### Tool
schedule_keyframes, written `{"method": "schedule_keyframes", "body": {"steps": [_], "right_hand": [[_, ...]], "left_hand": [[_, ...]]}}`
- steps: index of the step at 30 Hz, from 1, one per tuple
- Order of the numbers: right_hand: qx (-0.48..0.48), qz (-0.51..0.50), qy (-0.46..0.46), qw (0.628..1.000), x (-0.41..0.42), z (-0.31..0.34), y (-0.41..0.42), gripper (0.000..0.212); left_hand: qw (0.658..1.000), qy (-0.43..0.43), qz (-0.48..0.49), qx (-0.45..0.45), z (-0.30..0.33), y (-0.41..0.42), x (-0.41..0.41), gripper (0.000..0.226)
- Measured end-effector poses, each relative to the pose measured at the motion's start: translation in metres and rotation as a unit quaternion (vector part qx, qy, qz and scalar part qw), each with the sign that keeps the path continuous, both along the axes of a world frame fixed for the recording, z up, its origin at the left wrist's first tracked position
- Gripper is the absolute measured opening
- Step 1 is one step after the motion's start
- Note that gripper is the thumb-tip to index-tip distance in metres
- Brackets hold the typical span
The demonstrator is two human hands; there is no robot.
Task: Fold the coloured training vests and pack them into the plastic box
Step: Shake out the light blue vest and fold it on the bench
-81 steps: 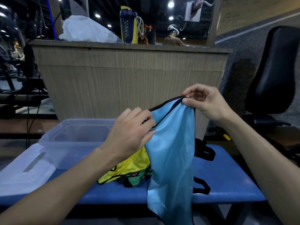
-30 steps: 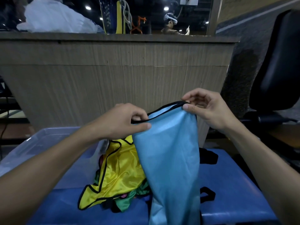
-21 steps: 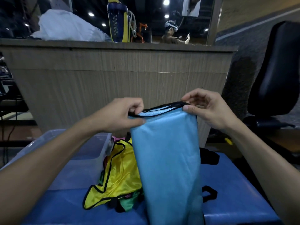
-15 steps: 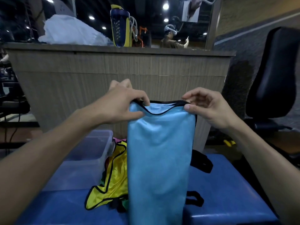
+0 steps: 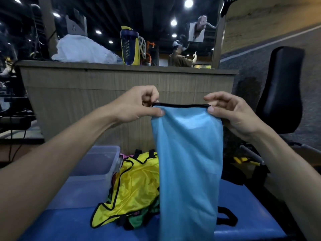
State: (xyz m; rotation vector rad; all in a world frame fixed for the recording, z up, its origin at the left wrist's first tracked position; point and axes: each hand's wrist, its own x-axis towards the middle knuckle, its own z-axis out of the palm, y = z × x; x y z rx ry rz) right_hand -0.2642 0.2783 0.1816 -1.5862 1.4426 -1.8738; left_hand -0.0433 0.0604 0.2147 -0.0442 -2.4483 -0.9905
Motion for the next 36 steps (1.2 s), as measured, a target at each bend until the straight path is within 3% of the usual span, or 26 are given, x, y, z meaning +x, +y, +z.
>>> {"method": "schedule_keyframes", "body": {"steps": [4, 6, 9, 14, 22, 29, 32, 36], "right_hand": [[0.015, -0.015, 0.008, 1.000, -0.002, -0.001, 0.016, 0.033], [0.018, -0.031, 0.020, 0.999, -0.003, -0.004, 0.021, 0.033], [0.015, -0.059, 0.045, 0.997, -0.005, -0.007, 0.028, 0.031], [0.024, -0.078, 0.081, 0.993, -0.005, -0.015, 0.031, 0.025], [0.037, -0.127, 0.108, 0.985, -0.013, -0.031, 0.029, 0.022], [0.051, -0.147, 0.094, 0.983, -0.026, -0.044, 0.035, 0.023], [0.045, -0.145, 0.049, 0.987, -0.026, -0.046, 0.040, 0.025], [0.037, -0.111, -0.044, 0.992, -0.027, -0.047, 0.055, 0.031]], "left_hand": [[0.981, -0.014, -0.072, 0.181, -0.003, 0.007, -0.007, 0.036], [0.979, -0.035, -0.060, 0.193, -0.001, 0.008, -0.008, 0.033], [0.996, -0.082, 0.014, 0.017, 0.001, 0.009, -0.006, 0.020], [0.972, -0.110, 0.078, -0.190, -0.004, 0.022, -0.008, 0.013], [0.977, -0.026, 0.017, -0.213, -0.040, 0.039, -0.020, 0.030], [0.905, 0.070, 0.076, -0.412, -0.034, 0.040, -0.028, 0.013], [0.871, 0.087, 0.085, -0.476, -0.022, 0.044, -0.029, 0.021], [0.927, 0.047, 0.075, -0.365, -0.010, 0.055, -0.027, 0.026]]}}
